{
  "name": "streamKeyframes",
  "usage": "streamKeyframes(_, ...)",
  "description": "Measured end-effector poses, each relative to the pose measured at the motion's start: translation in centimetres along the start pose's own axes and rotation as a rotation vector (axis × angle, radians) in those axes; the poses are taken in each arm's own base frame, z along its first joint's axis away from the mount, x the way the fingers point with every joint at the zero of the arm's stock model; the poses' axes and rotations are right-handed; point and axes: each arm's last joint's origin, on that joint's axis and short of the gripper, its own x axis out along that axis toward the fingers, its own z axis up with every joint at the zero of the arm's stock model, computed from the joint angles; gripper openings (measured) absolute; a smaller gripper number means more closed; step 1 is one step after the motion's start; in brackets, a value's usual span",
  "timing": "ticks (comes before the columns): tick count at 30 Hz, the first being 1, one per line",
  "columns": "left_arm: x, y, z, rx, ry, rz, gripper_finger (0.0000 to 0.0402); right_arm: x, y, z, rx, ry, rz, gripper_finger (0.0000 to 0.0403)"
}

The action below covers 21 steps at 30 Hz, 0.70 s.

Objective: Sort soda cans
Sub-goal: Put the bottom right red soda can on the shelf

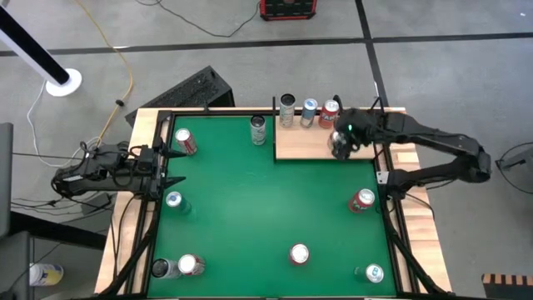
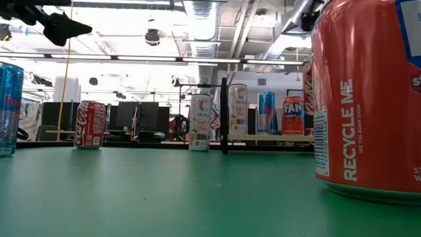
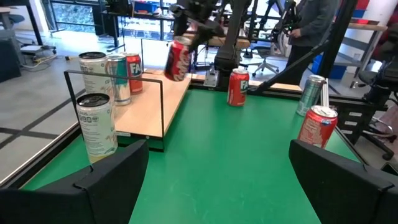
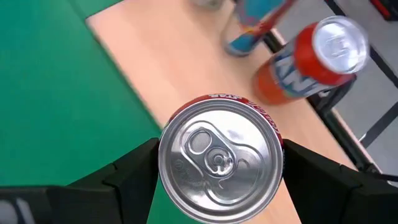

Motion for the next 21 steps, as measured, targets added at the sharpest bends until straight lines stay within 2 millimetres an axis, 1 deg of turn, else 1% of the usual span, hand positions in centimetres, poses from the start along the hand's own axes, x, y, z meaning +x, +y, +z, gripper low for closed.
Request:
streamKeyframes(6, 0.0, 0.0, 0.0, 0.0, 0.0, 0.001, 0.0373, 2.4, -3.9, 1.1, 0.114, 0.035, -0.044, 0.0318)
streamKeyframes(11, 0.0, 0.0, 0.0, 0.0, 0.0, -0.002, 0.0373, 4.5, -6.1, 1.2, 0.171, 0.121, -0.034, 0.0318)
streamKeyframes(16, 0.0, 0.0, 0.0, 0.0, 0.001, -0.006, 0.0373, 5.7, -7.4, 1.1, 0.178, 0.161, 0.008, 0.0318)
streamKeyframes(21, 0.0, 0.0, 0.0, 0.001, 0.001, -0.013, 0.0373, 5.9, -8.1, 1.0, 0.18, 0.167, -0.001, 0.0321)
